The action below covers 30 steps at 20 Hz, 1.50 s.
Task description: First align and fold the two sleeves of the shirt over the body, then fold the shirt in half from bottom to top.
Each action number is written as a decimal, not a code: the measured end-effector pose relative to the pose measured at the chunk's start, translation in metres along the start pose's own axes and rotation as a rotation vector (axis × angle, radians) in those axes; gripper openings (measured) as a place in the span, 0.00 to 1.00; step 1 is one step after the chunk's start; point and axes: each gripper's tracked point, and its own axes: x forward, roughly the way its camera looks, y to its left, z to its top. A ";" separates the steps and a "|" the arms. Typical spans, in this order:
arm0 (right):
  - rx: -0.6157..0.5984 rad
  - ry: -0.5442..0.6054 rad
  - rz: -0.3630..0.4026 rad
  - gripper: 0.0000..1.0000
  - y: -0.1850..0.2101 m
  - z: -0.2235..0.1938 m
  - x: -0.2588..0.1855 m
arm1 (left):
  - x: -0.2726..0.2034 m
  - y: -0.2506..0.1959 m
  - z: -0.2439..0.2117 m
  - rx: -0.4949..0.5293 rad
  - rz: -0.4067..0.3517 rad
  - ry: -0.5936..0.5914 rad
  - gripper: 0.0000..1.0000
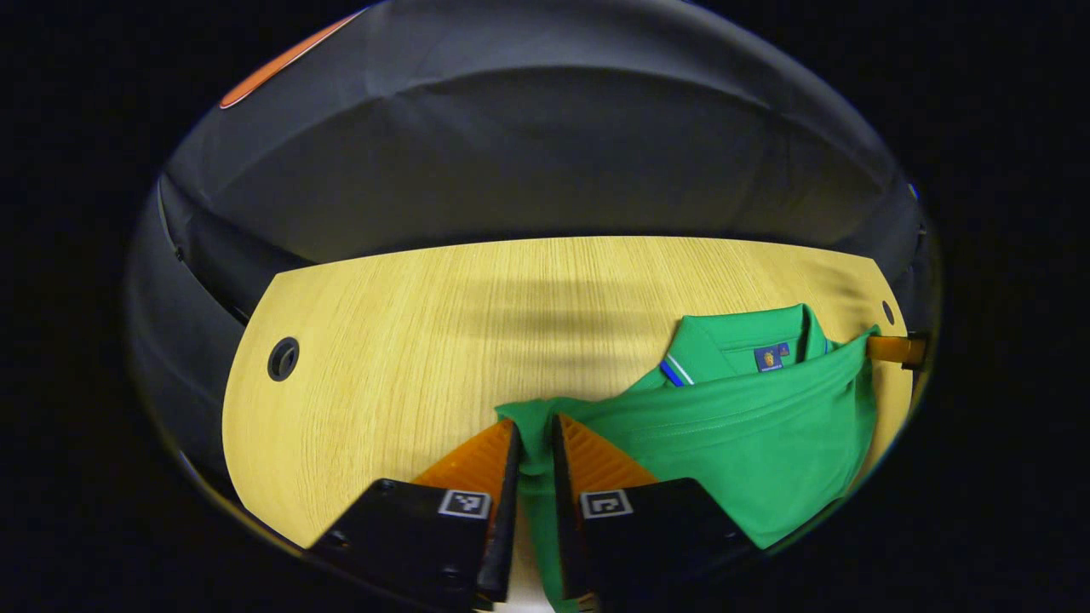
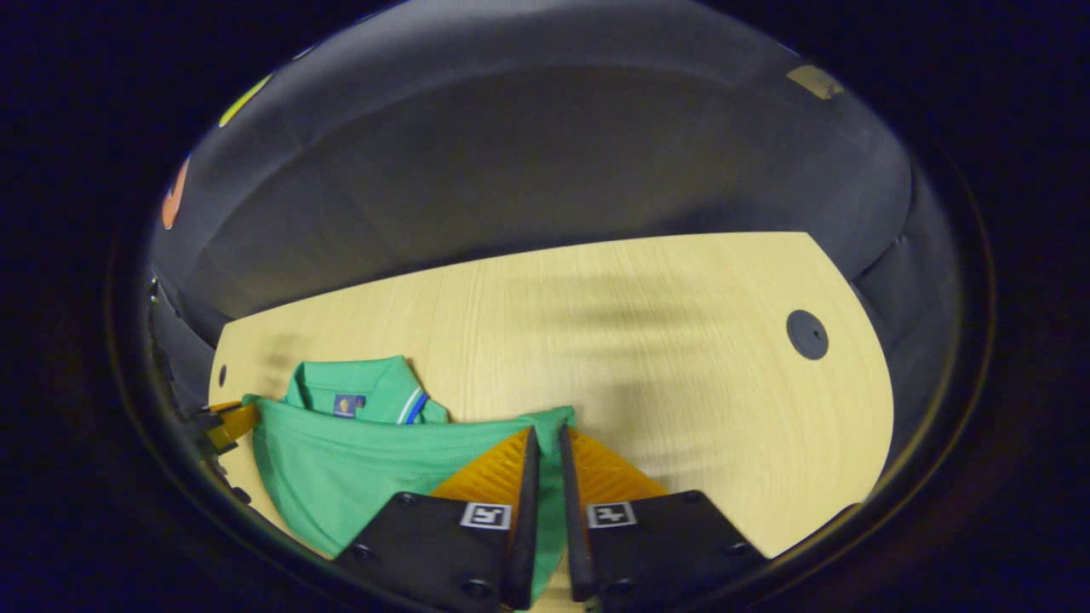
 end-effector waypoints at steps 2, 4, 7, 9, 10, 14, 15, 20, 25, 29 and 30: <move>-0.018 -0.038 0.018 0.42 0.005 0.008 -0.021 | -0.014 -0.003 0.001 -0.034 -0.021 -0.010 0.63; -0.030 -0.072 0.040 0.75 0.011 0.012 -0.048 | -0.039 -0.002 0.006 -0.042 -0.006 -0.028 0.82; -0.067 -0.143 0.054 0.87 0.017 0.020 -0.098 | -0.088 -0.005 0.025 -0.031 0.004 -0.105 0.94; -0.103 -0.201 0.050 0.94 0.017 0.026 -0.137 | -0.130 -0.007 0.038 -0.031 0.004 -0.166 0.95; -0.121 -0.231 0.050 0.94 0.020 0.028 -0.161 | -0.155 -0.007 0.044 -0.039 0.008 -0.201 0.96; -0.182 -0.412 0.012 0.98 0.027 0.037 -0.270 | -0.257 -0.006 0.055 -0.068 -0.002 -0.342 0.96; -0.185 -0.464 -0.026 0.98 0.026 0.037 -0.299 | -0.278 0.000 0.054 -0.066 0.013 -0.382 0.96; -0.203 -0.691 -0.097 0.94 0.041 0.018 -0.433 | -0.372 0.004 0.050 -0.069 0.020 -0.594 0.96; -0.200 -0.799 -0.049 0.94 0.074 -0.024 -0.507 | -0.453 0.007 0.023 -0.067 -0.013 -0.697 0.96; -0.207 -0.808 -0.022 0.94 0.095 -0.064 -0.525 | -0.493 -0.004 -0.001 -0.033 -0.050 -0.743 0.96; -0.218 -0.819 -0.011 0.96 0.101 -0.072 -0.529 | -0.503 -0.004 -0.008 -0.030 -0.050 -0.754 0.88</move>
